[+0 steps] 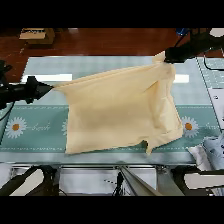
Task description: Fold the shirts.
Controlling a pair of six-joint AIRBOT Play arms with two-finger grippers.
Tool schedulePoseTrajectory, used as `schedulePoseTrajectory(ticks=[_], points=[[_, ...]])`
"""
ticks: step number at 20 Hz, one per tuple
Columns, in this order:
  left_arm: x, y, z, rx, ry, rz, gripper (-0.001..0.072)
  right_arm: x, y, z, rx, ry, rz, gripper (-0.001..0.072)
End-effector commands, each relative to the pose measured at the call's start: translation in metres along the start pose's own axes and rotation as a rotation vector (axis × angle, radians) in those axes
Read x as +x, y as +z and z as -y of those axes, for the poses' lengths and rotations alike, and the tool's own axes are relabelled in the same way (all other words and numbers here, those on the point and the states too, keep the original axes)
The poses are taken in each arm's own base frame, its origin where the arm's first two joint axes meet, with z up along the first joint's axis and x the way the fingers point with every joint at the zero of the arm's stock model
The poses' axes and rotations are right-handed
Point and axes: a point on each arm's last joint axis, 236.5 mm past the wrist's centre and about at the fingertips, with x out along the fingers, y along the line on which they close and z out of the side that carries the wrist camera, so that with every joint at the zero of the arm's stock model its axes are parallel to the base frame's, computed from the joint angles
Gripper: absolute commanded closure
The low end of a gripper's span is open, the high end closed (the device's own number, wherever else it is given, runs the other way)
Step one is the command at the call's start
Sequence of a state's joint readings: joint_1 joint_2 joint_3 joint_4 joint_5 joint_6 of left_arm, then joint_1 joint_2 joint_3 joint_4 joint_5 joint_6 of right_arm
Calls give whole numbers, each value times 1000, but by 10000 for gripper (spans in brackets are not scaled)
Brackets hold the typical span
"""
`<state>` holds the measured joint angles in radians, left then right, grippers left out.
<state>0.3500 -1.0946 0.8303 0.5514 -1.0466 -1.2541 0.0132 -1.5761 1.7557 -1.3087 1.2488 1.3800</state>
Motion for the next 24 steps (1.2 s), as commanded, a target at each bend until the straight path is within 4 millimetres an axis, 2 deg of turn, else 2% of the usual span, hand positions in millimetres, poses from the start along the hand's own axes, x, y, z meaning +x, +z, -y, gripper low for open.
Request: schedulePoseTrajectory(ticks=[1,2,3,4,5,6,7,8,10,12,15,17,18,24], points=[[18,15,-6,12,-29,9,500,-6,1,4,-3,-11,-6,322],[5,22,-7,31,-30,9,433,-18,-8,11,-18,-38,-46,247],[-13,27,-10,49,-21,-10,433,-37,-24,26,-31,-101,-113,209],[-33,25,-20,70,14,-53,433,-58,-44,47,-33,-183,-195,209],[-54,13,-41,49,95,-130,382,-81,-64,69,10,-259,-259,209],[-71,-7,-66,-9,189,-213,181,-98,-75,81,76,-271,-272,209],[-87,-32,-91,-87,289,-305,15,-109,-83,93,123,-273,-272,209],[-93,-50,-109,-157,356,-345,17,-117,-94,107,177,-272,-273,209],[-79,-95,-118,-200,344,-445,17,-122,-126,122,294,-215,-310,209],[-63,-148,-124,-225,320,-580,17,-117,-152,120,383,-92,-305,193],[-46,-198,-134,-204,323,-683,17,-109,-173,129,490,-23,-237,193],[-41,-216,-145,-178,360,-723,17,-103,-188,135,526,-21,-249,193],[-38,-218,-146,-171,363,-733,17,-100,-191,137,535,-22,-250,193],[-26,-236,-147,-143,383,-824,17,-96,-190,138,521,-25,-241,196]])
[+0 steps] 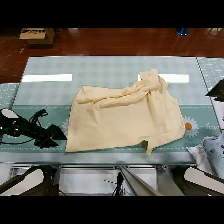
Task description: Fold the shirts.
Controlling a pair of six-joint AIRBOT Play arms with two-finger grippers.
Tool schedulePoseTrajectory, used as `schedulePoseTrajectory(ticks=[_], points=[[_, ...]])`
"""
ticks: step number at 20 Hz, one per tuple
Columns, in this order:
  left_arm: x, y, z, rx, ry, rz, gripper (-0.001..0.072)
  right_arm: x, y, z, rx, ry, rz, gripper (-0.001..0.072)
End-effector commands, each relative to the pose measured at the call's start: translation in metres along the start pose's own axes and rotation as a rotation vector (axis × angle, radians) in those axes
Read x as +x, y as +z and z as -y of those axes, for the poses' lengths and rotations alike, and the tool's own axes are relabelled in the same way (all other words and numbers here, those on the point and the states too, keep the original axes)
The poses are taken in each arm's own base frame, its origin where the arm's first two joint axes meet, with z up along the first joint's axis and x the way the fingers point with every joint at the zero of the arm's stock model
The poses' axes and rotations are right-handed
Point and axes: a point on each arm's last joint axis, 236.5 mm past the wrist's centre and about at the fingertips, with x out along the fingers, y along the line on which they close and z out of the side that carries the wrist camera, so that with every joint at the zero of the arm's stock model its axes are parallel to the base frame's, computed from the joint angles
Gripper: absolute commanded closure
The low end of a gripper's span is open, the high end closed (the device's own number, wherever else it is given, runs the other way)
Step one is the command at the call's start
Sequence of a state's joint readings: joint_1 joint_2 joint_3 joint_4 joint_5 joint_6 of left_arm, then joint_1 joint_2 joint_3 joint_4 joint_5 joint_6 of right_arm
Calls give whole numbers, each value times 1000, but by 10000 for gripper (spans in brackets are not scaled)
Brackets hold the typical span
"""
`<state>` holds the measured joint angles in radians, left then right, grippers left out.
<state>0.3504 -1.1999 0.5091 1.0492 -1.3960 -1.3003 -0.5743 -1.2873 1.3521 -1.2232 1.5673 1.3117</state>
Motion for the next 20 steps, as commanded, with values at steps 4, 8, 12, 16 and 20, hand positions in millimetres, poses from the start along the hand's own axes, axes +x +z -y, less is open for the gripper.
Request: schedulePoseTrajectory(ticks=[4,8,12,16,20], points=[[30,-9,5,44,70,-97,24,2,-3,1,3,11,-3,196],[46,7,43,61,-18,-29,348,2,-9,-1,3,19,-31,196],[48,12,56,94,-60,-5,688,2,-15,9,0,-24,-56,196],[45,2,60,154,-72,-34,689,26,-46,43,115,-22,-127,197],[42,2,62,179,-73,-21,689,77,-95,58,242,52,-219,114]])
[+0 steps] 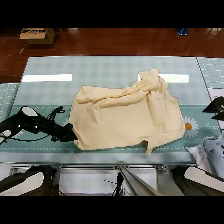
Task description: Fold the shirts.
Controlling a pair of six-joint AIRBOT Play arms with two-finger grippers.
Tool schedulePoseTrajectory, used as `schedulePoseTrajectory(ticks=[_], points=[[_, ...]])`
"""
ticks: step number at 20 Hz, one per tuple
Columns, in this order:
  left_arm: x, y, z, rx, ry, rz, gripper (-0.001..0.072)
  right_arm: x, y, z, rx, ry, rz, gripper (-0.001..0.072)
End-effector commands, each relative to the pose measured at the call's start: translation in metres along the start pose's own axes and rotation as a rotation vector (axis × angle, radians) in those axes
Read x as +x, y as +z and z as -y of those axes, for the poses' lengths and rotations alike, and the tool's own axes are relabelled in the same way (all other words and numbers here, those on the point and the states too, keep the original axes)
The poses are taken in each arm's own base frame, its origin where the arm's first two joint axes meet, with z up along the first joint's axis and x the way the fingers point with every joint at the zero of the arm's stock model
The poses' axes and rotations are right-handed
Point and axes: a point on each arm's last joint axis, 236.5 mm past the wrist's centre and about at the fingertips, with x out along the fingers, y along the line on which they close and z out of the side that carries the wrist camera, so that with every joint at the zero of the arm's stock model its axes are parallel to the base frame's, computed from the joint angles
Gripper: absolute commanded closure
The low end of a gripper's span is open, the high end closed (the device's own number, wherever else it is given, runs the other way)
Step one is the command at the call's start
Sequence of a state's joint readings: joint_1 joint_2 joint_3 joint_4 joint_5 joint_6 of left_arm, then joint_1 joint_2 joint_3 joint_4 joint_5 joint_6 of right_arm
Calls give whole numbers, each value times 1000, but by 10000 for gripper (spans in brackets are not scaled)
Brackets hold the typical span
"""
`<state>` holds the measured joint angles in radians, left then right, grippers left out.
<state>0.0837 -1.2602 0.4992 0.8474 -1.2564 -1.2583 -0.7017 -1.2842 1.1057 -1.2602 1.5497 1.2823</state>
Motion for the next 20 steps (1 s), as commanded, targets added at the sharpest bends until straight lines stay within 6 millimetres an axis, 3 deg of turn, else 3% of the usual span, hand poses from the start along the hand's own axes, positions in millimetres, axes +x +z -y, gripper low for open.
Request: schedulePoseTrajectory(ticks=[1,5,9,12,13,14,15,16,18,20], points=[[-2,-1,5,37,-13,-1,689,44,-26,13,66,48,-63,118],[-2,1,7,58,-19,7,689,82,-45,5,36,78,-145,120],[-2,1,7,57,-22,10,689,114,-37,-22,11,121,-135,137],[-7,13,23,82,-76,53,689,132,-33,-36,9,93,-151,139],[-11,21,31,95,-92,80,689,137,-36,-43,-15,89,-170,213],[-17,29,37,105,-103,105,689,141,-38,-48,-37,84,-180,352],[-23,36,43,118,-109,124,689,142,-37,-52,-60,83,-180,562],[-30,43,50,137,-114,144,689,138,-39,-59,-78,93,-194,668],[-54,61,73,200,-132,216,690,111,-37,-82,-173,162,-201,669],[-103,82,117,322,-155,359,690,54,-12,-120,-260,230,-68,669]])
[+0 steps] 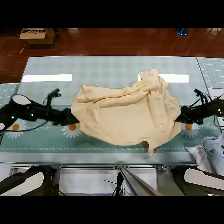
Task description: Fold the shirts.
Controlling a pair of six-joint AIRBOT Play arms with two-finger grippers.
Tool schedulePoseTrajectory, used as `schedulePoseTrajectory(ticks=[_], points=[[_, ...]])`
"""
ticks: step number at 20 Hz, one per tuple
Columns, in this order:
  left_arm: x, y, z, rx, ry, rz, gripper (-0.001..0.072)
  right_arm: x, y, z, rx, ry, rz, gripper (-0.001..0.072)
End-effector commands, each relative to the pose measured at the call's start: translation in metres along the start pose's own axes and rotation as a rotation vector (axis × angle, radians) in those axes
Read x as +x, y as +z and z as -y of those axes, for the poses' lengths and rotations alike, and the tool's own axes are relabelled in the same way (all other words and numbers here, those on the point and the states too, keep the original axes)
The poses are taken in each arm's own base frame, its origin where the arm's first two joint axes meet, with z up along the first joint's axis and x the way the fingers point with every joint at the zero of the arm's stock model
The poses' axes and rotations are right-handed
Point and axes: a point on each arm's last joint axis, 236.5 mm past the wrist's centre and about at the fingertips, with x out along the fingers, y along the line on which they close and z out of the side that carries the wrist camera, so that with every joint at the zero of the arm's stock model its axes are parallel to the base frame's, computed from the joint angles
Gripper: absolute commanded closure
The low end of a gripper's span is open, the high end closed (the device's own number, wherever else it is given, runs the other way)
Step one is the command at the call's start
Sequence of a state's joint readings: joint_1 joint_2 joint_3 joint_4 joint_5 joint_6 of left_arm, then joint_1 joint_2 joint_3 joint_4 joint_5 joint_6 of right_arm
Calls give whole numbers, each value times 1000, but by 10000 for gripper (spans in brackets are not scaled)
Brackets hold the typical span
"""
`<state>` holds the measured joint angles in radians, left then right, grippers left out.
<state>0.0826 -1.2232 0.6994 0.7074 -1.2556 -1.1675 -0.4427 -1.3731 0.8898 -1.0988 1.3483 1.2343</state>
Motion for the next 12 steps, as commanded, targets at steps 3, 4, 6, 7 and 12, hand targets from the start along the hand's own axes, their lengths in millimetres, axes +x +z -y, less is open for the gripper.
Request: schedulePoseTrajectory(ticks=[3,4,6,7,12], points=[[-148,88,153,412,-66,466,690,-178,34,-161,-359,218,479,669],[-202,89,198,531,-60,613,690,-234,28,-204,-458,255,657,669],[-309,62,281,758,-3,925,690,-358,-10,-273,-625,226,1094,669],[-353,38,313,852,59,1062,690,-406,-41,-295,-656,213,1268,669],[-465,-86,351,811,395,1472,691,-502,-177,-306,-645,-72,1650,670]])
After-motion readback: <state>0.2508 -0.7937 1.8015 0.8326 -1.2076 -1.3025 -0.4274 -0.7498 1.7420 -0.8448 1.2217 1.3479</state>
